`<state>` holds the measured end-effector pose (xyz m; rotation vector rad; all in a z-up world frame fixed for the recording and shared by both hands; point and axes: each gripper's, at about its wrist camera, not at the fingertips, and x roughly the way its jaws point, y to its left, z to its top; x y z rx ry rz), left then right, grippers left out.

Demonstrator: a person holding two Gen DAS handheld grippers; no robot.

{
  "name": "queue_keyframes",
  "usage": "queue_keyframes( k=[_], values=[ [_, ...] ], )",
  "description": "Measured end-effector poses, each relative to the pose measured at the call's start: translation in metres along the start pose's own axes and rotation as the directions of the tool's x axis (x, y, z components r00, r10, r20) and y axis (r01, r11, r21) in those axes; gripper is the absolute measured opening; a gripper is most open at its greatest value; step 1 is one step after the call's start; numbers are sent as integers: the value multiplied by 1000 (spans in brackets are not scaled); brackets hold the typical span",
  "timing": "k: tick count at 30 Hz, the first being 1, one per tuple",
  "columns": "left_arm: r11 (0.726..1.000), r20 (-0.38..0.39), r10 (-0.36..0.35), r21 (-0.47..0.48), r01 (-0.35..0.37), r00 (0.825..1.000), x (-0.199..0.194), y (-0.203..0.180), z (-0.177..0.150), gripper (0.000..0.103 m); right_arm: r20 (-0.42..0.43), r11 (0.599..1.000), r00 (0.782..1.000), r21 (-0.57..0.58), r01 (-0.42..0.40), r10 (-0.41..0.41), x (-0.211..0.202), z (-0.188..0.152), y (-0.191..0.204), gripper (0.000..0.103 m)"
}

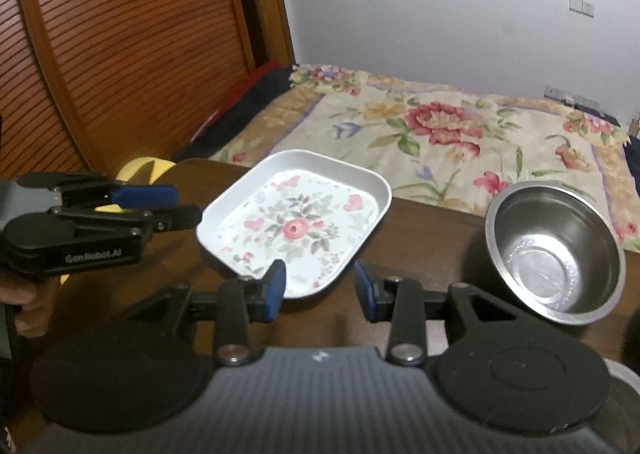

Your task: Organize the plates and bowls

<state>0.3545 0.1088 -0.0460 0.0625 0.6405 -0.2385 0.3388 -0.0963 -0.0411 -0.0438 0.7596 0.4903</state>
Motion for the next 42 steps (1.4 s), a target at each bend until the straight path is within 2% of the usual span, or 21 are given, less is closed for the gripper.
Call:
queue_keyframes(
  k=[10,16,20,22,24,28,32,42],
  values=[
    [998,-44,-22,-63,19,999,38,22,-8,39,-84,998,996,64,-3,8,32,9,-11,38],
    [995,-49,-40,-97,35,998,45,30,-11,37,-118,999,993,44,22,-16,43,19,-14,37],
    [994,-47,-42,-101,37,998,47,31,-9,32,-144,998,990,60,17,-8,50,22,-20,36],
    [995,-46,-39,-98,35,998,48,31,-8,29,-162,998,987,65,15,-4,54,22,-21,33],
    [995,-46,-40,-96,36,998,50,32,-8,21,-171,998,985,55,18,-8,56,22,-20,31],
    [992,-49,-60,-112,54,997,51,32,-7,18,-183,1000,983,20,24,-20,58,23,-15,18],
    [991,-58,-70,-119,63,996,52,32,-5,12,-189,1000,982,-1,26,-26,58,24,-10,18],
    [991,-70,-80,-114,72,994,37,29,-9,11,-181,1000,983,23,-1,6,52,19,-12,16]
  ],
)
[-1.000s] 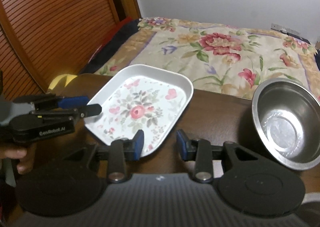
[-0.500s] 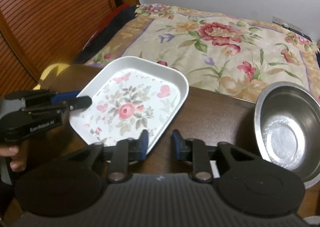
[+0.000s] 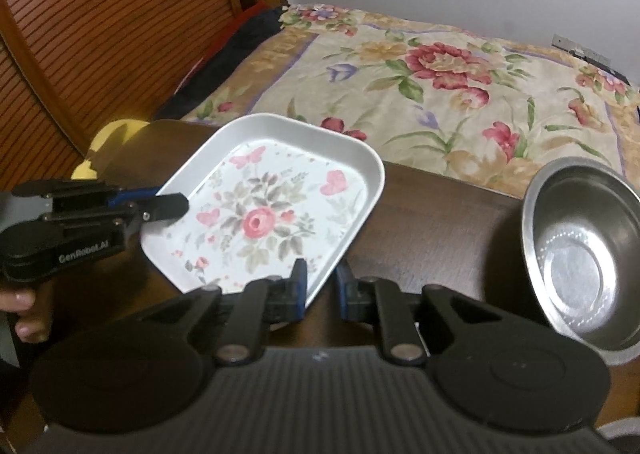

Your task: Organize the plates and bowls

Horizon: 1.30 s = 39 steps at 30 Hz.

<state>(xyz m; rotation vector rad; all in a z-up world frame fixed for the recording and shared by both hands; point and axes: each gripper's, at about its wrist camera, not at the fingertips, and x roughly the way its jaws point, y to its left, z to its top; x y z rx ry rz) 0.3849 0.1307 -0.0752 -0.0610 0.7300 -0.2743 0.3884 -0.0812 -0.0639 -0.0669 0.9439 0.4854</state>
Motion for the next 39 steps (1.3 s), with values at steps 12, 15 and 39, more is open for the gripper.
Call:
queue_keyframes(
  k=[12,15,39],
  values=[
    [1000,51,-6,14,6,999,-55,-16,-5,13,68,998,996,31,-56,53,-39,-14,7,15],
    [1000,64,-7,18,6,998,-69,-20,-7,13,85,998,995,27,-59,56,-50,-17,9,14],
    [998,108,-40,41,36,993,-143,-45,-37,13,139,996,987,36,-82,76,-101,-53,24,14]
  ],
)
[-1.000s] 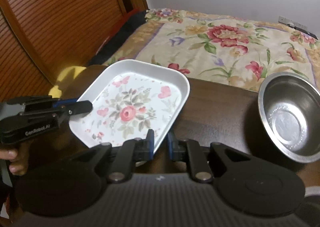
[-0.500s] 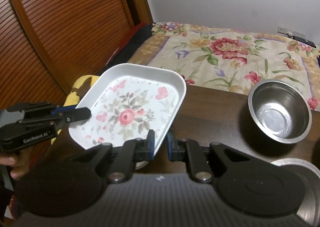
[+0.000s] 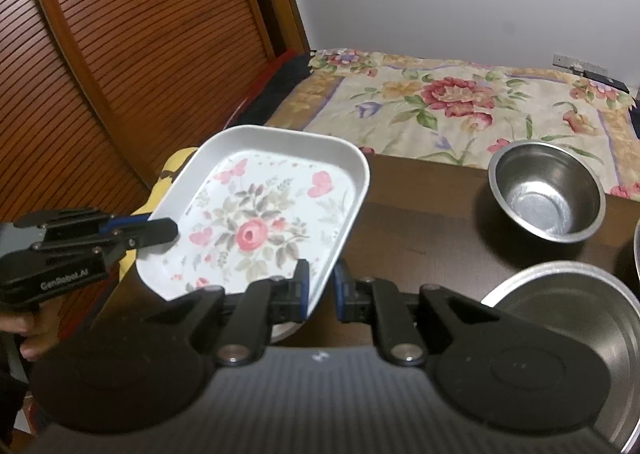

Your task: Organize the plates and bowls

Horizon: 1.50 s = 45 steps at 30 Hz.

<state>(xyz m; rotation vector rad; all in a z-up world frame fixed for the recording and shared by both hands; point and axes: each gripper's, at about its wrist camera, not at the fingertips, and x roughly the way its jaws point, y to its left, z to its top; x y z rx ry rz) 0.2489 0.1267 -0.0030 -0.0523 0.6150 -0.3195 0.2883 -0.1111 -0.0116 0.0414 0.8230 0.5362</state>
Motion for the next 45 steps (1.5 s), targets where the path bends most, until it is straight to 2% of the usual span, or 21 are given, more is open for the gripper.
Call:
queue_keyframes(
  k=[11,22,30,45],
  values=[
    [1000,3,-13,18,13,1000,-29,-20,-20,13,21,1000,1000,2,-16,16,-23,-22,3,14],
    [999,6,-31,21,31,999,-55,-40,-47,13,24,999,999,11,-42,42,-43,-61,7,14],
    [999,0,-48,-2,48,999,-70,-47,-68,13,48,997,996,14,-82,81,-60,-82,7,14],
    [1000,-19,-24,-9,24,1000,-87,-52,-102,13,88,990,987,38,-135,131,-60,-119,10,14]
  ],
)
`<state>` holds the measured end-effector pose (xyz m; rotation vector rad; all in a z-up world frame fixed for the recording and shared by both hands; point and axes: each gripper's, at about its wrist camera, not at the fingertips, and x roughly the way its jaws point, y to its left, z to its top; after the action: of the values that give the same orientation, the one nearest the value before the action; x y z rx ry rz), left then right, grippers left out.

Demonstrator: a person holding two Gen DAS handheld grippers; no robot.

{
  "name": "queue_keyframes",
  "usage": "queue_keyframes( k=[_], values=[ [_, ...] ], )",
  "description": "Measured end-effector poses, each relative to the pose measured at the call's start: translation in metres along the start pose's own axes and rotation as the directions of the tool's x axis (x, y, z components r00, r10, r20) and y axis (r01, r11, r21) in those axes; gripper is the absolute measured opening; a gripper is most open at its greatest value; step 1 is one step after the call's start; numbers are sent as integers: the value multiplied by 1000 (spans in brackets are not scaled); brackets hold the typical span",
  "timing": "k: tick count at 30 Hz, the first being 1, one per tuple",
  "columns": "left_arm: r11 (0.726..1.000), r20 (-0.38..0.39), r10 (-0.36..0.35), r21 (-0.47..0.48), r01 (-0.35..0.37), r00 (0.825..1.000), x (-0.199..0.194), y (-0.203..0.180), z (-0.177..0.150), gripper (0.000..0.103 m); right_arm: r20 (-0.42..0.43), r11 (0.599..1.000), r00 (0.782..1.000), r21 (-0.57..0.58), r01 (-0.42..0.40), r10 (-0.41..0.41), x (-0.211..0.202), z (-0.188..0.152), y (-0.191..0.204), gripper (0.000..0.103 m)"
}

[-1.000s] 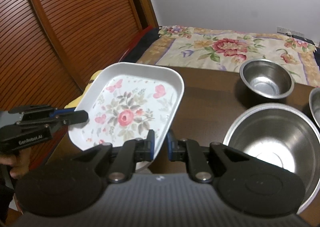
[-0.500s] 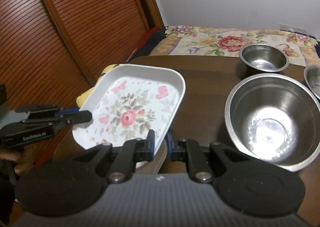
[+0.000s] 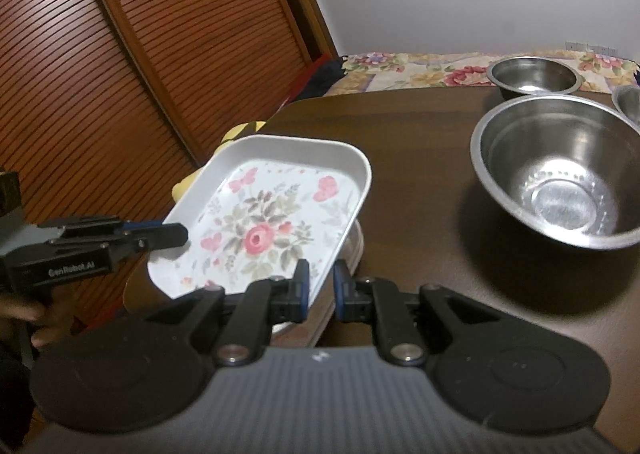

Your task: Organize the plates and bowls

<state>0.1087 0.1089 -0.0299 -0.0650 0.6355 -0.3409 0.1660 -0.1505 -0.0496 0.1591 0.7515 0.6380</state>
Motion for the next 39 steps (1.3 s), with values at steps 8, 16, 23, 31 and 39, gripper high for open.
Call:
queue_keyframes(
  k=[8,16,23,31,39],
  values=[
    [1000,-15,12,9,-12,1000,0,-3,-16,13,24,1000,1000,-16,12,-11,-2,-17,5,14],
    [999,-21,38,0,-38,999,1,1,-22,13,94,998,995,-44,34,-30,-1,-25,13,15],
    [999,-4,53,-6,-53,999,-3,-4,-27,13,143,999,989,-21,25,-22,1,-38,6,15],
    [996,-4,83,16,-83,997,4,-11,-29,13,187,998,981,-19,57,-53,4,-46,7,15],
    [992,-12,125,33,-124,992,9,-15,-31,13,226,986,967,-84,141,-119,10,-53,22,17]
  ],
)
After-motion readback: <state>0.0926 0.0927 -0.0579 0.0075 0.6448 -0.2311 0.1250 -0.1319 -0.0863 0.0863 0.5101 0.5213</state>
